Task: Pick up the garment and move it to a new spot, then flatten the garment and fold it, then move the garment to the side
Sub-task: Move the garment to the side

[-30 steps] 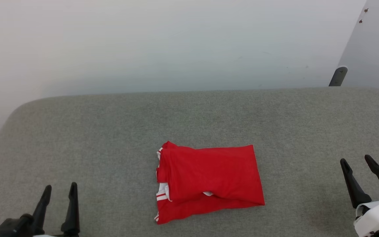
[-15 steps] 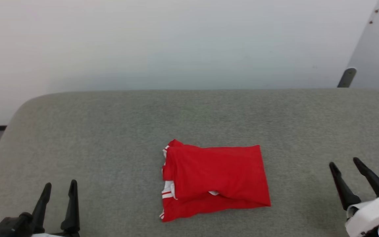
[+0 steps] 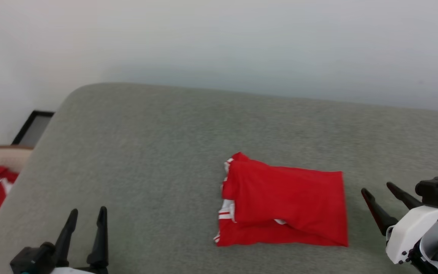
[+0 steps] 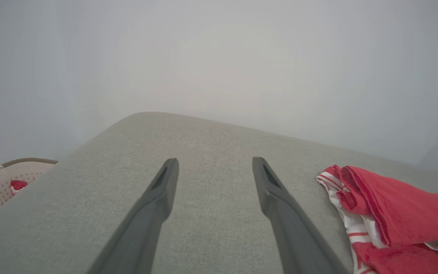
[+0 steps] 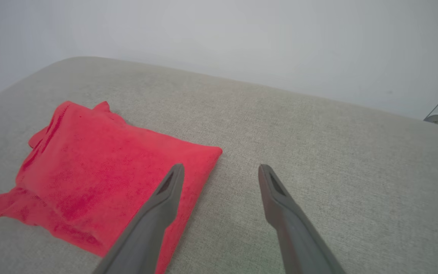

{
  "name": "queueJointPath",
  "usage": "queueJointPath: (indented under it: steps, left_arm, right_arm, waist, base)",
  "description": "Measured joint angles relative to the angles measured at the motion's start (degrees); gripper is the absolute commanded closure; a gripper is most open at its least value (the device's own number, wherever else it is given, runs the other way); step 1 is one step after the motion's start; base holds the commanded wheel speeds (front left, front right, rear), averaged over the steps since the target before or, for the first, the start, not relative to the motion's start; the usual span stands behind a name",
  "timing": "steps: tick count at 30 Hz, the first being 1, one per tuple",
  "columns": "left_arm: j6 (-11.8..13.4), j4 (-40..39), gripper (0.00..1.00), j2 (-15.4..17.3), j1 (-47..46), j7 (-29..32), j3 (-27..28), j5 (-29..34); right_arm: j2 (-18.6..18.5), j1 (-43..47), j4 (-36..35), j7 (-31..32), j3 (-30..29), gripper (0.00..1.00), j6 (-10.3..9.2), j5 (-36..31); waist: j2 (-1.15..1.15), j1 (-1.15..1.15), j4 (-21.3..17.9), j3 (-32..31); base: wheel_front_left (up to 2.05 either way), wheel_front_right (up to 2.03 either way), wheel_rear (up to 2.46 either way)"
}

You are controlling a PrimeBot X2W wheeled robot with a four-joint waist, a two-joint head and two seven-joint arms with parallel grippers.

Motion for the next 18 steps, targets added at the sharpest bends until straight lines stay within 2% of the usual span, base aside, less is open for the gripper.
queueJointPath:
  steps: [9, 18]
  left_arm:
    - [-0.1, 1.9, 0.00, -0.5, -1.4, -0.5, -1.6, -0.3]
    - [-0.4, 3.3, 0.00, -1.0, -2.9, -0.8, -2.7, -1.2]
  right_arm:
    - [-0.3, -3.5, 8.3, 9.9, 3.1, 0.00, 0.00, 3.3]
    - [1.1, -7.8, 14.6, 20.3, 5.0, 0.00, 0.00, 5.8]
  waist:
    - [0.00, 0.00, 5.6, 1.9]
    - [0.00, 0.00, 8.7, 3.8]
  base:
    - [0.00, 0.00, 0.00]
    - [0.00, 0.00, 0.00]
